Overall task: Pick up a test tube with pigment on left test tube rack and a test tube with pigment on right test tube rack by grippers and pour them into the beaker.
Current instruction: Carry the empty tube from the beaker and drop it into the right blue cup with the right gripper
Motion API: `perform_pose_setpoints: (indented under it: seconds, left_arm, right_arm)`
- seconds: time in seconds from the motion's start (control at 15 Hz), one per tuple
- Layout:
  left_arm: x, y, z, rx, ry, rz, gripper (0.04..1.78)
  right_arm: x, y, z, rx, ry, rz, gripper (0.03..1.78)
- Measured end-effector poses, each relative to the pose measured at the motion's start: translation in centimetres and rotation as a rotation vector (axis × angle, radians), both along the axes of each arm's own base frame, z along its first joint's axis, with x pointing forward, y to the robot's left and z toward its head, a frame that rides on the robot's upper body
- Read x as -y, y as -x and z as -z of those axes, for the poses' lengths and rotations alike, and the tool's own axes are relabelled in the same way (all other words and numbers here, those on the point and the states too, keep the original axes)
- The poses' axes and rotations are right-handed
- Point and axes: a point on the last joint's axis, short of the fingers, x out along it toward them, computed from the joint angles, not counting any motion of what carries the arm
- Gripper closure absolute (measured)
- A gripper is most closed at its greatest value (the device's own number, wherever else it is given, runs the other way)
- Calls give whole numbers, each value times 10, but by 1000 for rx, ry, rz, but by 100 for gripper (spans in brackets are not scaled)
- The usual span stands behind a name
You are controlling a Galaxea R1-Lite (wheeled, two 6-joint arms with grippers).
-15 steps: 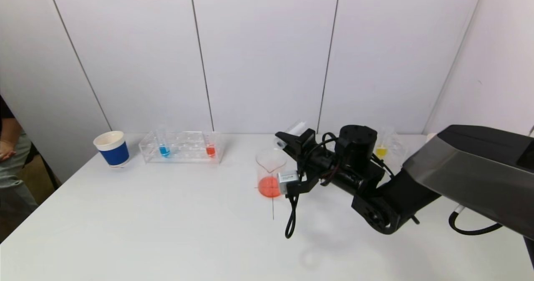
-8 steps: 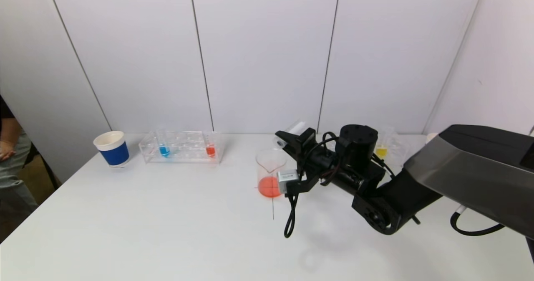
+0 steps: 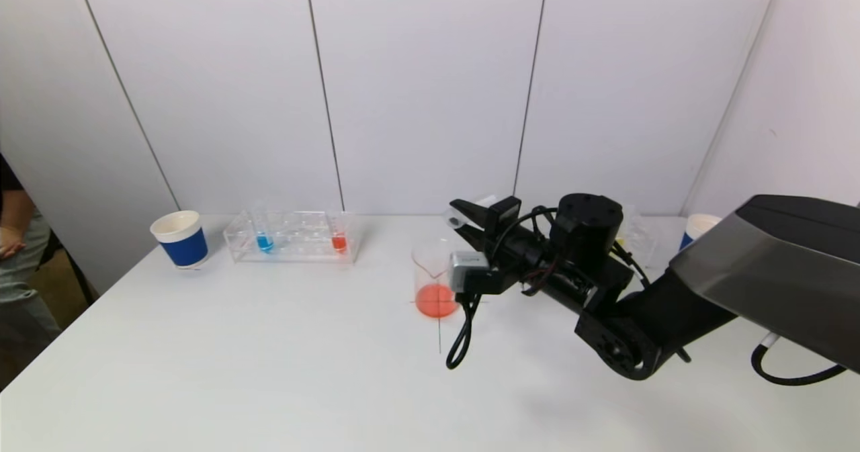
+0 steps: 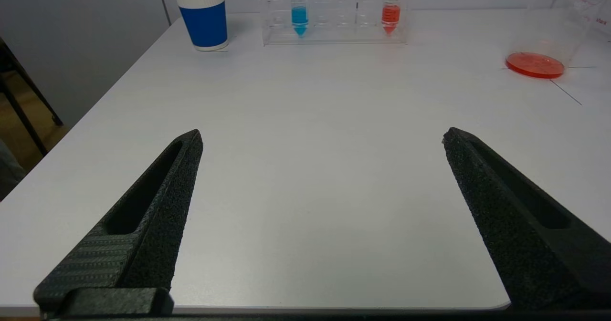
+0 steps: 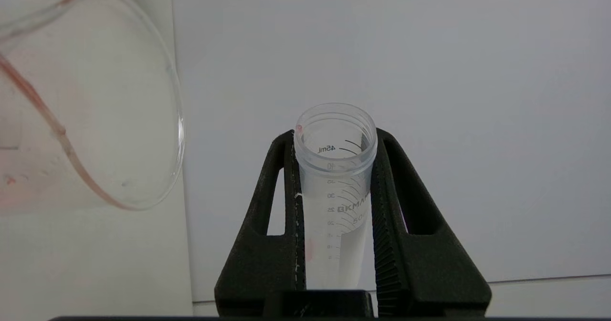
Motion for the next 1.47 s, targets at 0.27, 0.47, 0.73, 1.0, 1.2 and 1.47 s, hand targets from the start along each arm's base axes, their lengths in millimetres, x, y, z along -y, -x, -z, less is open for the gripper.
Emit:
perform_pose_setpoints:
  seconds: [0.27,0.47,0.73,1.0,1.2,1.47]
  left_arm:
    - [0,0,0,0,0,0,6]
    - [0,0,0,0,0,0,6]
    - [0,0,0,0,0,0,6]
    - [0,0,0,0,0,0,6]
    - [0,0,0,0,0,0,6]
    - [0,0,0,0,0,0,6]
  right_arm:
    - [3,5,-17,-75,-144,13,135]
    - [5,8,-29,-125,-265,60,135]
    - [12,10,-45,-199,-426,129,135]
    - [19,10,-57,-257,-555,172,135]
    - [26,8,-72,-297,-675,221,135]
    - [39,0,-102,-337,-856,311,135]
